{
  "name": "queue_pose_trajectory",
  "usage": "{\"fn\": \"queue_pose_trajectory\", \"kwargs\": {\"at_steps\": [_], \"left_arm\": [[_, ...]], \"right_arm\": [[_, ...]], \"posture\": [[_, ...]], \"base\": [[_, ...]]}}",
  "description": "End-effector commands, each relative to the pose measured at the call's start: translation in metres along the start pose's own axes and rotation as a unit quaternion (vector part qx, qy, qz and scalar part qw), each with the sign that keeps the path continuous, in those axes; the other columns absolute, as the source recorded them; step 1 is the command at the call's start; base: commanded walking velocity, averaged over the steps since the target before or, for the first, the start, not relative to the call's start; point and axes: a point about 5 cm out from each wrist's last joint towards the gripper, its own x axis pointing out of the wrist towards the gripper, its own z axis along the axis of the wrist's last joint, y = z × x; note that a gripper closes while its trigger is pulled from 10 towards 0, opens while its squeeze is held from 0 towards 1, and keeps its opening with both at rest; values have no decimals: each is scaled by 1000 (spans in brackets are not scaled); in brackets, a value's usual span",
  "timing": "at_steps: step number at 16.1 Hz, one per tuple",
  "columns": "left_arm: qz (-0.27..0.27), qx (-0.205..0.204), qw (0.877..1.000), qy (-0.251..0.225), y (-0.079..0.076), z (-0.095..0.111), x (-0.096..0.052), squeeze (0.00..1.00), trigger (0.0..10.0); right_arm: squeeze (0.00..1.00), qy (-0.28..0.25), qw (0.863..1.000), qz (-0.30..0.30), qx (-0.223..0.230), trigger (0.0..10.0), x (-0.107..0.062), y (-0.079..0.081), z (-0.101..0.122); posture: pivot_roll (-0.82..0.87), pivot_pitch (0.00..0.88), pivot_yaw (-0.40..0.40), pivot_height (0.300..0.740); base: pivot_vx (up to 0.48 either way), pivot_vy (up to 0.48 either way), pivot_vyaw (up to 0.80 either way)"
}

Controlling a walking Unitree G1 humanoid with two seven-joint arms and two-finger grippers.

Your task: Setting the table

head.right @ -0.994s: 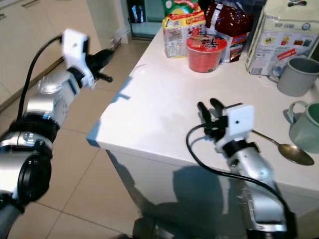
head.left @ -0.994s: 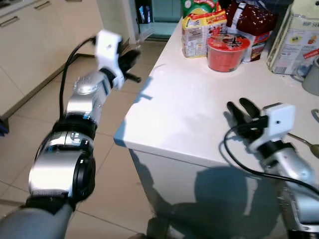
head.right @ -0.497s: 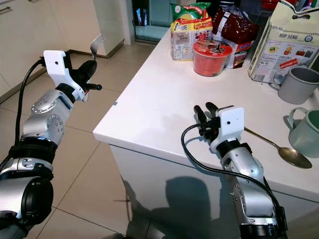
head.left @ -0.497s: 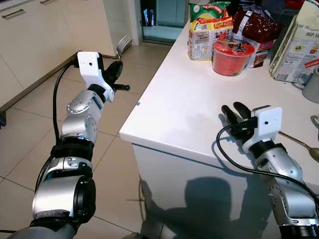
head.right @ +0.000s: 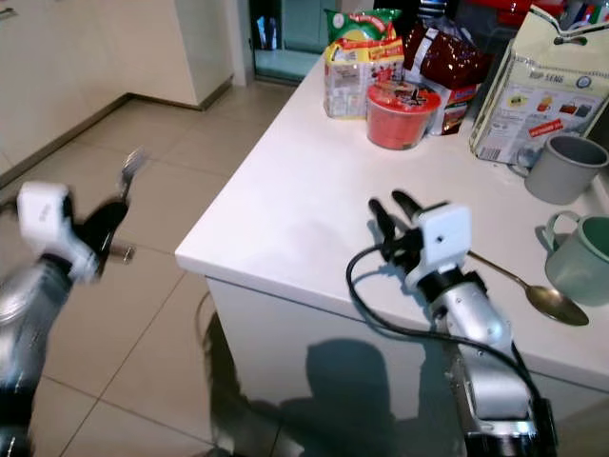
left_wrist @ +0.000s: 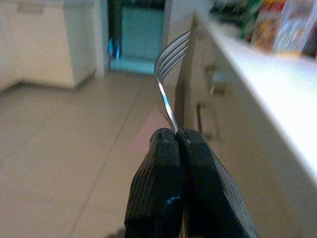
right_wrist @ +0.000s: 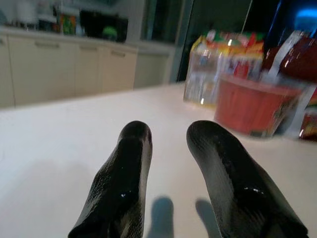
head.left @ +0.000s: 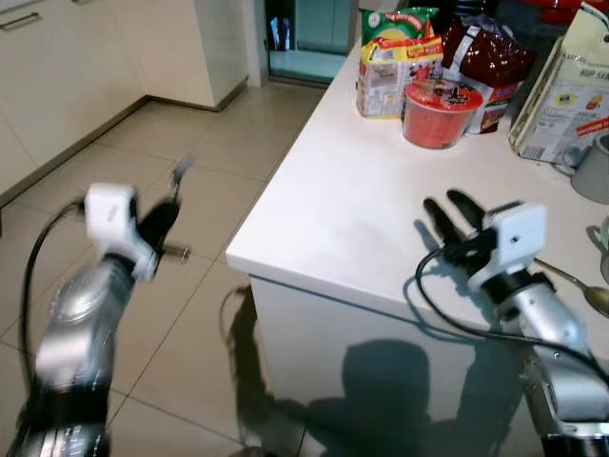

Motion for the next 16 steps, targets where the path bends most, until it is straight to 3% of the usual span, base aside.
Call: {"fn": "queue_pose_trajectory", "kwargs": {"at_steps": [1, 4, 9, 16], "left_arm": [[-7, -14, 1000, -8, -8, 3, -3, 0, 0], [-19, -58, 998, -8, -36, -9, -17, 0, 0], [-25, -92, 995, 2, -68, -17, -19, 0, 0], [-39, -76, 996, -17, -80, -2, -5, 0, 0]], "right_arm": [[0, 5, 1000, 10, -3, 10000, -2, 4, -5], [0, 4, 999, 29, 14, 10000, -6, 25, -11], [0, 3, 1000, 22, 13, 10000, -1, 29, -14], [0, -10, 1000, 25, -2, 10000, 2, 33, -8]], "posture": [[23, 0, 21, 740], [28, 0, 13, 740], [15, 0, 5, 740], [4, 0, 2, 740]], "base": [[0, 0, 0], [0, 0, 0], [0, 0, 0], [0, 0, 0]]}}
